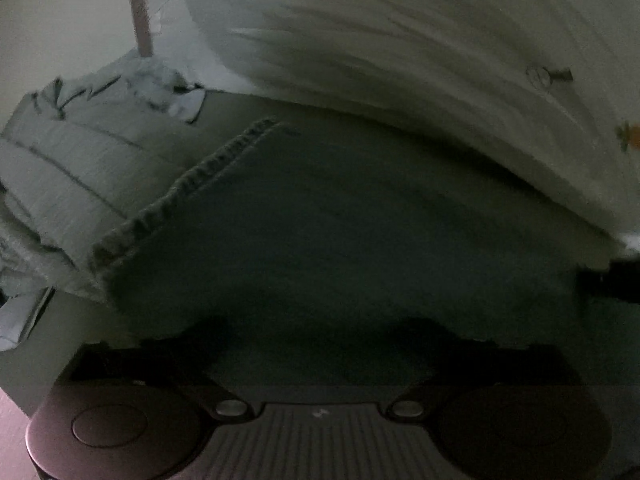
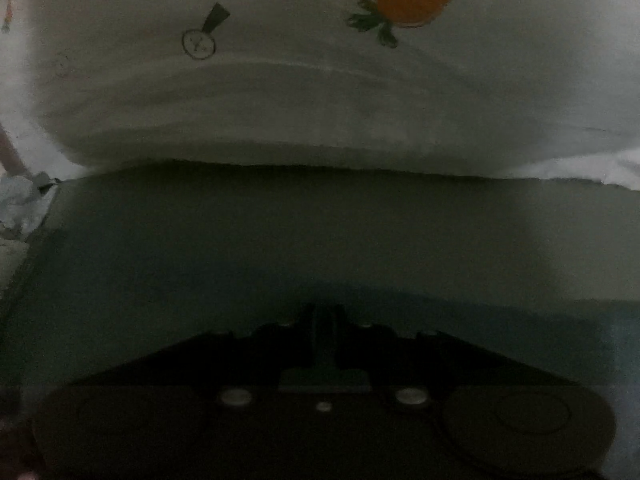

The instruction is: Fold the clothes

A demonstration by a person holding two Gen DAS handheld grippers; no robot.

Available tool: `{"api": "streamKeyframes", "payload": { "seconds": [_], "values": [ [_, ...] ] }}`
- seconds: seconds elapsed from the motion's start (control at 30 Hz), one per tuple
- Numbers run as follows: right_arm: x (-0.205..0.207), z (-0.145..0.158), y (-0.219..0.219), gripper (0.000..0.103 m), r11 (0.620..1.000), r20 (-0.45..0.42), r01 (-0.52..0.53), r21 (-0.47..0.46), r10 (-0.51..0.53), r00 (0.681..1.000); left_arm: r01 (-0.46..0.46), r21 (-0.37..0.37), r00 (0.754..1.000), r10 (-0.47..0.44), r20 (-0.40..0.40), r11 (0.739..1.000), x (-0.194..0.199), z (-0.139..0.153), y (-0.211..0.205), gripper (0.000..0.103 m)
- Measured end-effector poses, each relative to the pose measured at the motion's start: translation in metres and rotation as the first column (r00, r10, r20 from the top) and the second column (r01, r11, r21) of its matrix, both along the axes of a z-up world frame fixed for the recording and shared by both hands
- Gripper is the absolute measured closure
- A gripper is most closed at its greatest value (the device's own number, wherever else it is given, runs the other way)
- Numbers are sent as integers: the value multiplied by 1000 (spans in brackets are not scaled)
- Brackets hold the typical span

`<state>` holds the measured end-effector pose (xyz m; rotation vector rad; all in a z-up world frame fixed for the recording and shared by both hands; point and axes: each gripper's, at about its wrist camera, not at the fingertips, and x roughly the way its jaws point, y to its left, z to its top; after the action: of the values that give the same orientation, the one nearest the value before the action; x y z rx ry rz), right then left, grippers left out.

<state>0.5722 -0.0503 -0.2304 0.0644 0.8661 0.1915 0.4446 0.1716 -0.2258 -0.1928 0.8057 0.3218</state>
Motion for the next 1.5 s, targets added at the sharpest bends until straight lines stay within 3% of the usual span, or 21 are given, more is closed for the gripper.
{"api": "streamKeyframes", "payload": {
  "seconds": [0.1,0.23,0.43,0.53,0.63,0.7,0.8,0.93,0.97,1.0,1.1,1.2,1.3,1.4,1.5],
  "values": [
    [-15,2,0,95,999,-9,47,25,-47,999,-28,42,1000,29,-3,999,3,-2,-6,0],
    [-50,1,-3,95,998,-35,55,32,-54,998,-47,-17,999,48,24,999,-2,2,0,0],
    [-126,4,-3,94,999,-68,-30,37,33,997,-44,-134,997,53,60,990,-10,7,16,0],
    [-163,6,3,90,991,-47,-126,-40,124,991,-77,-221,996,84,26,972,-14,20,28,0],
    [-185,2,12,89,966,16,-203,-159,208,978,-152,-262,982,175,67,953,-43,33,41,0],
    [-190,3,11,88,962,30,-210,-174,218,975,-205,-249,970,231,81,947,-61,34,51,0],
    [-185,4,6,85,969,21,-195,-151,201,979,-281,-158,957,289,35,947,-67,22,66,0],
    [-188,1,8,82,965,37,-205,-162,214,976,-305,-216,946,321,41,928,-60,9,85,3],
    [-185,-2,6,82,966,38,-204,-160,212,976,-320,-212,941,336,42,923,-57,9,85,15],
    [-189,-2,5,81,967,40,-202,-158,210,977,-337,-181,937,348,35,924,-52,9,82,34],
    [-183,-6,6,80,966,49,-201,-161,212,976,-365,-66,930,367,14,929,-37,12,71,56],
    [-181,-8,7,78,966,59,-200,-164,213,975,-355,31,935,355,15,934,-29,11,59,64],
    [-181,-9,6,76,966,67,-199,-163,212,975,-305,183,952,307,15,935,-24,11,38,67],
    [-181,-9,6,73,966,76,-198,-164,212,974,-252,334,964,267,2,908,-20,8,15,67],
    [-181,-10,6,72,965,84,-201,-168,217,973,-228,433,965,261,-16,872,-15,4,-1,67]
  ]
}}
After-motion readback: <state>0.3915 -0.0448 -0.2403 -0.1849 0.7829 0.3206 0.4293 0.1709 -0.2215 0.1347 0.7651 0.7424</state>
